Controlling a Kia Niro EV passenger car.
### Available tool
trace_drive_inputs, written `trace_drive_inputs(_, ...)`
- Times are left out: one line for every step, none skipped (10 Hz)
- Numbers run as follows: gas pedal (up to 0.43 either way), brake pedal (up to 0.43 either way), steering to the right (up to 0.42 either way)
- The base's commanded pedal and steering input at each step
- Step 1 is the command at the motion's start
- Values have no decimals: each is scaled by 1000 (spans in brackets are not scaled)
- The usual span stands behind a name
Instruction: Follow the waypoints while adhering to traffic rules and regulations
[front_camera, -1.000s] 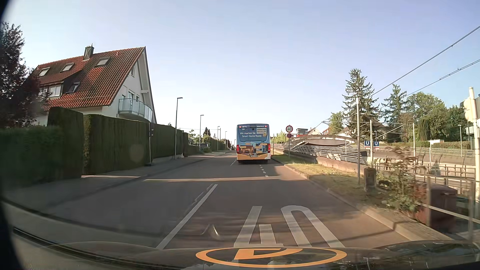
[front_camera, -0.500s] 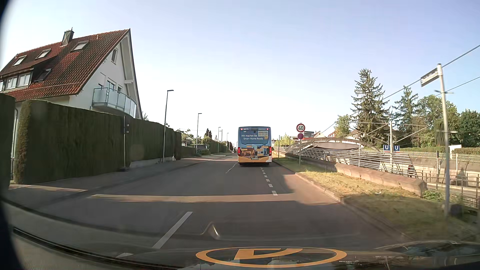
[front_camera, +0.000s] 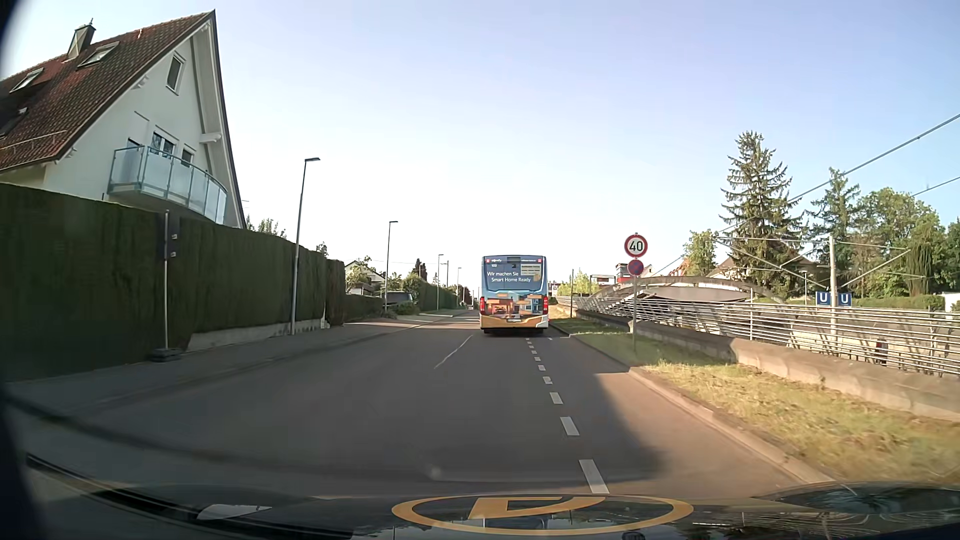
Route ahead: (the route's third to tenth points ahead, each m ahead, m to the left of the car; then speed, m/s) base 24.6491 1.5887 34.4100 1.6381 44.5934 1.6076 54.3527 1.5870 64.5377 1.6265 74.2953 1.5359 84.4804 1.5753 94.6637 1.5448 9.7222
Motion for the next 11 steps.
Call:
trace_drive_inputs(220, 0, -7)
trace_drive_inputs(220, 0, -6)
trace_drive_inputs(220, 0, -5)
trace_drive_inputs(220, 0, -5)
trace_drive_inputs(220, 0, -5)
trace_drive_inputs(220, 0, -5)
trace_drive_inputs(220, 0, -3)
trace_drive_inputs(220, 0, -1)
trace_drive_inputs(220, 0, 0)
trace_drive_inputs(209, 0, 0)
trace_drive_inputs(209, 0, 0)
